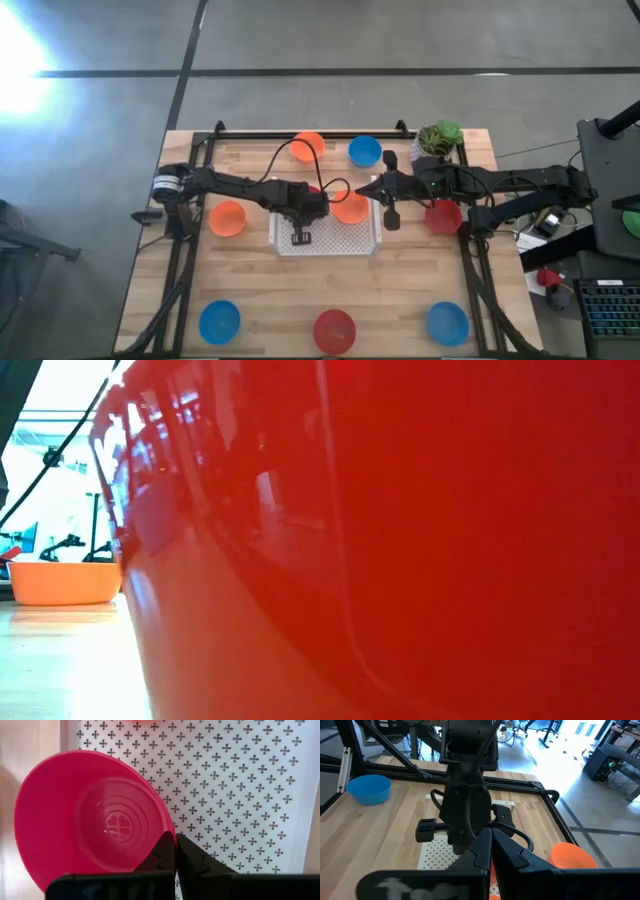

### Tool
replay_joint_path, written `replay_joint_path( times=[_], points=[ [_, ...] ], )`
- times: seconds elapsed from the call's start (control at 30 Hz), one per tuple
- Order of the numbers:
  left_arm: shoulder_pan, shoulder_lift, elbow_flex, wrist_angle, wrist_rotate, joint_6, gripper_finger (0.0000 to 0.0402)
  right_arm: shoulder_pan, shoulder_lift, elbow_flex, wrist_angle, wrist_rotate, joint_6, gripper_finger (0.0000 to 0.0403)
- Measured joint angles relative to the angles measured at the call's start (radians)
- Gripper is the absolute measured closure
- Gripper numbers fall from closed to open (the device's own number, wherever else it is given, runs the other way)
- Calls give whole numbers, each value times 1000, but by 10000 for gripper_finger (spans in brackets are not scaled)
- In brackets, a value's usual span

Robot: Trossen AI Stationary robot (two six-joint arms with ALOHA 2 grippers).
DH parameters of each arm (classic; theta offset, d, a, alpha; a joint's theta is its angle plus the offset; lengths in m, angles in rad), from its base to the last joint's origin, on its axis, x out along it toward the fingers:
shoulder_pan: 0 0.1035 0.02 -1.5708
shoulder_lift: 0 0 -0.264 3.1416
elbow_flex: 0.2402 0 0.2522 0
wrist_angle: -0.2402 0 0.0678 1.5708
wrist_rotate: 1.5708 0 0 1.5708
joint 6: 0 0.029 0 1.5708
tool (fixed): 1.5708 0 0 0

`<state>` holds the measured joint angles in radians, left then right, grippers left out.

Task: Pick & Place Mini bowls
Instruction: Put the top red bowl on the shelf

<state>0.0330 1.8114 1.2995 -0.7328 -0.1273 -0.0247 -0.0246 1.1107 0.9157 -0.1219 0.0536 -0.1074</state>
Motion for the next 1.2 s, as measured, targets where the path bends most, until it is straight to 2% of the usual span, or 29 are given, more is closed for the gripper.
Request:
replay_joint_path(
  times=[0.5,1.2],
  points=[
    [5,-2,-43,1,-2,-46,402,0,0,0,0,0,-20,394],
    [5,-2,-43,20,2,-59,387,0,0,0,0,0,-24,394]
  ],
)
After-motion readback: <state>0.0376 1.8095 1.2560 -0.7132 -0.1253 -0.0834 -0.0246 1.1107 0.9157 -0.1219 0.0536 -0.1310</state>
